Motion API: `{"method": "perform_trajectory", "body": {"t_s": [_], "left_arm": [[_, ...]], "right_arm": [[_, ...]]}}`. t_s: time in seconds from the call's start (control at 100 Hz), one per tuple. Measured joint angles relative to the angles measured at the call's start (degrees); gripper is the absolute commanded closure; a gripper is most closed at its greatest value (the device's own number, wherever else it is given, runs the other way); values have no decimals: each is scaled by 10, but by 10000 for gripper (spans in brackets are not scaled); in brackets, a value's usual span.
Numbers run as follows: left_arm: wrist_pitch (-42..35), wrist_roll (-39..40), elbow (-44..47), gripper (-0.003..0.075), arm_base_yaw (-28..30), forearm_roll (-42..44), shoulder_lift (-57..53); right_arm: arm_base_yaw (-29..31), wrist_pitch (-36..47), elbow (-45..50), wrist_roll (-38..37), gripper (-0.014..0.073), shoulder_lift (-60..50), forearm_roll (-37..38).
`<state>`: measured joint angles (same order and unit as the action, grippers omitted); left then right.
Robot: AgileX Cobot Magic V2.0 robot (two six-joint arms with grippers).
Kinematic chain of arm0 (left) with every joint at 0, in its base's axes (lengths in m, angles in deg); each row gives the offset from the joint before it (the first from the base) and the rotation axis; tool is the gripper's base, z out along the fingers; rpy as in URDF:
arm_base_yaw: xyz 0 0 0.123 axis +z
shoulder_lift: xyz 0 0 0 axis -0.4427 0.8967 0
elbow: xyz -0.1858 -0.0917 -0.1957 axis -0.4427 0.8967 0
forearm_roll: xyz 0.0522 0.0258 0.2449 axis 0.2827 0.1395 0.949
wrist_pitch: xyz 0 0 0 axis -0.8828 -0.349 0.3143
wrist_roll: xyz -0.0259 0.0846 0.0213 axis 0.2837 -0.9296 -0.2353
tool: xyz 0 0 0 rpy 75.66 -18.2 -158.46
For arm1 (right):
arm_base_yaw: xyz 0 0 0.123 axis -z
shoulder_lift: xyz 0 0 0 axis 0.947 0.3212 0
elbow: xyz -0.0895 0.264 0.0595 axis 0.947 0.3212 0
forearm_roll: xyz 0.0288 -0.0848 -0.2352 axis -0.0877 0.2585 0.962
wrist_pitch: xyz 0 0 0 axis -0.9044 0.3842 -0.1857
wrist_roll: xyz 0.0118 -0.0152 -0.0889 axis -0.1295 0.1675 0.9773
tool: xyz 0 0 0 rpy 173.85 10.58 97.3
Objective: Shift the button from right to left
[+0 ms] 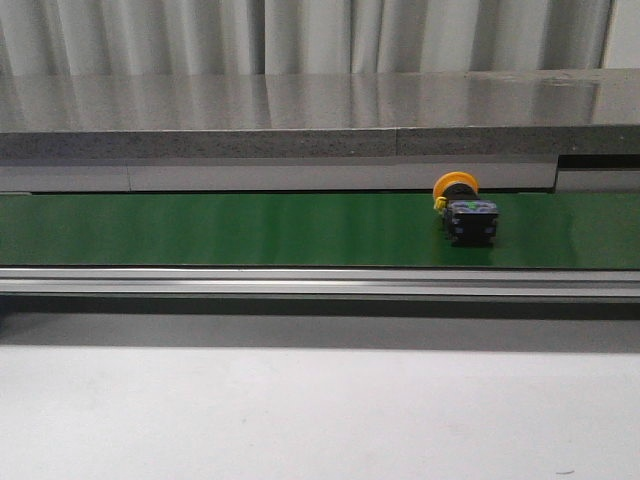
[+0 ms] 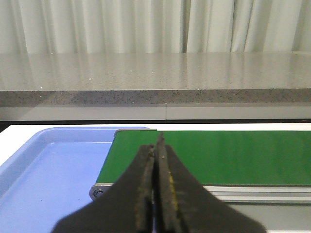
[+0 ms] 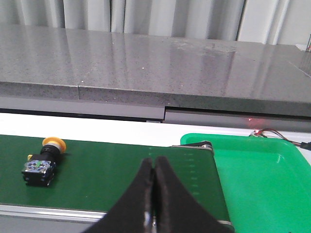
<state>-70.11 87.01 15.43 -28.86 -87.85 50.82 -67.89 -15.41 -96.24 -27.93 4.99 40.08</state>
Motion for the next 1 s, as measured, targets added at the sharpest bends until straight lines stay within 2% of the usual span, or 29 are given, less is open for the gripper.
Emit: {"method": "perform_trajectory", "body": {"t_s": [0.31, 0.43, 0.66, 0.88, 0.95, 1.0], "left_arm": [[-25, 0, 0, 741, 0, 0, 0], [10, 0, -13, 741, 0, 0, 0], [92, 0, -126, 741, 0, -1, 53], [184, 0, -246, 737, 0, -2, 185], [196, 0, -278, 708, 0, -2, 231], [200, 0, -299, 659, 0, -2, 261]], "right_arm": [[0, -3, 0, -1, 661, -1, 0], [0, -3, 0, -1, 661, -1, 0], [0, -3, 0, -1, 661, -1, 0], [0, -3, 0, -1, 661, -1, 0], [0, -3, 0, -1, 661, -1, 0], [0, -3, 0, -1, 661, -1, 0]]}}
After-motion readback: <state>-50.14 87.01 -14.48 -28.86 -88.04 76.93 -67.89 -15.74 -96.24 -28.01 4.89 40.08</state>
